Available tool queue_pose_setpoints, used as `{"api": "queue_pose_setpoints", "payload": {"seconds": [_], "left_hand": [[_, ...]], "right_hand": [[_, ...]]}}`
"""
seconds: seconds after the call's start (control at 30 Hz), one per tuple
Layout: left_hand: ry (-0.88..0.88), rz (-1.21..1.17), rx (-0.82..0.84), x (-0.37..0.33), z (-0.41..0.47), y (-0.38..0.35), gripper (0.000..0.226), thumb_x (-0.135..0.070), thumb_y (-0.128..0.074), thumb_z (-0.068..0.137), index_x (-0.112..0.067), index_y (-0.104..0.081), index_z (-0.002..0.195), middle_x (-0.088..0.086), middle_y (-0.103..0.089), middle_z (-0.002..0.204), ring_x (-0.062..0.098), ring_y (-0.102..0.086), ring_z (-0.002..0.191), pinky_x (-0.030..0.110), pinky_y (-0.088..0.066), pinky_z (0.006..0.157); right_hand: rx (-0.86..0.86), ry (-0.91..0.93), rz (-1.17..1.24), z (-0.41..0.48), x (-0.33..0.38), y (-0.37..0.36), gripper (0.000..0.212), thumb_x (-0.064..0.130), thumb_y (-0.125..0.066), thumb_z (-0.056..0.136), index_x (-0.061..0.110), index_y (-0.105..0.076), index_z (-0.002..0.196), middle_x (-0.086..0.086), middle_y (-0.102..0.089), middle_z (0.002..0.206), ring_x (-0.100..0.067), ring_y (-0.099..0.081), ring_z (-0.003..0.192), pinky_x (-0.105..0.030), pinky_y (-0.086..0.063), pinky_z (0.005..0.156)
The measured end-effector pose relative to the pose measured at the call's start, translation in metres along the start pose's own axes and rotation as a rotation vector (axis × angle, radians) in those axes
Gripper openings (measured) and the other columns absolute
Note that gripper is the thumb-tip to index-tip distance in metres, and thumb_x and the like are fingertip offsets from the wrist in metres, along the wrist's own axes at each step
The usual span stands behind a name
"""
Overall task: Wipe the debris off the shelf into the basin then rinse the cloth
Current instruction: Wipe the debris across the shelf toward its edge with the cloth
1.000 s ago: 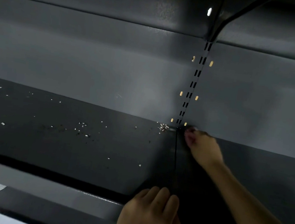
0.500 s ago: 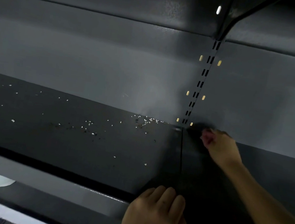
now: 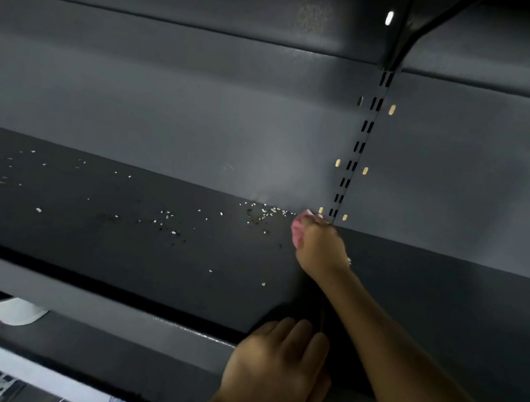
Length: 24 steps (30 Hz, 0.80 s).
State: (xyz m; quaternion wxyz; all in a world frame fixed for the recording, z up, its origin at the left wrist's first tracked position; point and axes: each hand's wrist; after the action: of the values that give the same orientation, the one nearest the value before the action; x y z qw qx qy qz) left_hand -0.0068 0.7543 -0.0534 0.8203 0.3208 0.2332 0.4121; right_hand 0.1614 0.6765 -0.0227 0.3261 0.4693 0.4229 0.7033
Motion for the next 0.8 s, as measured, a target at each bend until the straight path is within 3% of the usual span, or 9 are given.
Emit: {"api": "queue_pose_setpoints", "payload": {"seconds": [0.1, 0.2, 0.27, 0.4, 0.47, 0.53, 0.6, 0.73, 0.8], "left_hand": [[0.031, -0.006, -0.025, -0.001, -0.001, 0.002, 0.018, -0.020, -0.052, 0.079, -0.016, -0.050, 0.062, 0.003, -0.048, 0.059, 0.021, -0.041, 0.050, 0.029, -0.034, 0.042], [0.037, -0.032, -0.036, -0.001, -0.002, 0.003, 0.017, -0.020, -0.053, 0.080, -0.015, -0.049, 0.063, 0.003, -0.048, 0.061, 0.021, -0.041, 0.052, 0.029, -0.033, 0.044], [0.041, -0.035, -0.028, -0.001, -0.002, 0.004, 0.017, -0.019, -0.053, 0.079, -0.015, -0.049, 0.063, 0.002, -0.048, 0.060, 0.020, -0.041, 0.051, 0.029, -0.034, 0.043], [0.021, -0.016, -0.016, -0.004, -0.001, 0.007, 0.017, -0.014, -0.052, 0.079, -0.013, -0.048, 0.062, 0.004, -0.047, 0.060, 0.024, -0.042, 0.051, 0.032, -0.036, 0.044], [0.036, -0.046, -0.035, -0.004, -0.005, 0.012, 0.020, -0.013, -0.050, 0.081, -0.012, -0.048, 0.061, 0.007, -0.046, 0.060, 0.026, -0.041, 0.052, 0.033, -0.035, 0.048], [0.077, -0.068, -0.027, 0.003, -0.019, 0.019, 0.022, -0.013, -0.047, 0.084, -0.009, -0.052, 0.063, 0.009, -0.046, 0.064, 0.027, -0.042, 0.056, 0.036, -0.036, 0.053], [0.138, -0.020, -0.020, 0.015, -0.036, 0.028, 0.023, -0.013, -0.046, 0.085, -0.005, -0.058, 0.067, 0.012, -0.050, 0.068, 0.028, -0.044, 0.061, 0.040, -0.039, 0.057], [0.223, 0.015, -0.047, 0.043, -0.054, 0.050, 0.022, -0.014, -0.046, 0.085, -0.004, -0.063, 0.077, 0.011, -0.057, 0.075, 0.025, -0.043, 0.066, 0.037, -0.038, 0.062], [0.218, -0.002, -0.053, 0.058, -0.059, 0.060, 0.022, -0.015, -0.046, 0.085, -0.005, -0.064, 0.077, 0.009, -0.058, 0.077, 0.022, -0.042, 0.067, 0.034, -0.037, 0.064]], "right_hand": [[0.082, 0.128, 0.040, -0.008, -0.009, 0.015, 0.020, 0.003, -0.044, 0.086, 0.012, -0.060, 0.094, -0.007, -0.064, 0.103, -0.023, -0.063, 0.093, -0.041, -0.051, 0.089], [-0.010, 0.114, 0.143, -0.021, -0.038, 0.030, 0.026, 0.006, -0.042, 0.091, 0.017, -0.060, 0.076, 0.003, -0.064, 0.072, -0.007, -0.062, 0.066, -0.031, -0.056, 0.076], [-0.035, 0.035, 0.250, -0.031, -0.056, 0.037, 0.024, 0.007, -0.044, 0.093, 0.019, -0.064, 0.085, 0.003, -0.067, 0.073, -0.011, -0.064, 0.066, -0.031, -0.055, 0.073], [0.018, 0.065, 0.154, -0.046, -0.059, 0.046, 0.032, 0.002, -0.044, 0.089, 0.027, -0.062, 0.087, 0.009, -0.066, 0.074, 0.002, -0.064, 0.063, -0.013, -0.052, 0.062], [0.100, 0.196, 0.044, -0.053, -0.038, 0.039, 0.028, 0.001, -0.043, 0.087, 0.022, -0.060, 0.083, 0.014, -0.061, 0.079, 0.009, -0.060, 0.071, -0.018, -0.052, 0.070], [0.111, 0.331, -0.005, -0.052, -0.015, 0.018, 0.031, -0.001, -0.043, 0.087, 0.009, -0.061, 0.110, -0.006, -0.062, 0.120, -0.010, -0.057, 0.112, -0.025, -0.038, 0.102], [0.137, 0.342, -0.020, -0.045, 0.013, -0.002, 0.044, 0.000, -0.043, 0.087, 0.000, -0.045, 0.131, -0.015, -0.037, 0.148, -0.023, -0.031, 0.139, -0.025, -0.017, 0.114], [0.257, 0.356, 0.069, -0.035, 0.059, -0.009, 0.040, 0.000, -0.041, 0.091, 0.007, -0.049, 0.129, -0.014, -0.045, 0.142, -0.025, -0.041, 0.132, -0.038, -0.029, 0.114], [0.135, 0.372, 0.205, -0.042, 0.060, 0.009, 0.033, -0.004, -0.042, 0.089, 0.007, -0.058, 0.116, -0.016, -0.065, 0.113, -0.025, -0.063, 0.103, -0.036, -0.047, 0.098]]}}
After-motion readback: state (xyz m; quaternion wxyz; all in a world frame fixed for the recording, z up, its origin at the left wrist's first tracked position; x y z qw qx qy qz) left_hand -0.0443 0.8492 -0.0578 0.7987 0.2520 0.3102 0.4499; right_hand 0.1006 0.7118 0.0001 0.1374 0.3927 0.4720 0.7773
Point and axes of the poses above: each hand's wrist, its own z-axis towards the middle knuckle, its own y-axis out of the back of the hand, x = y × z
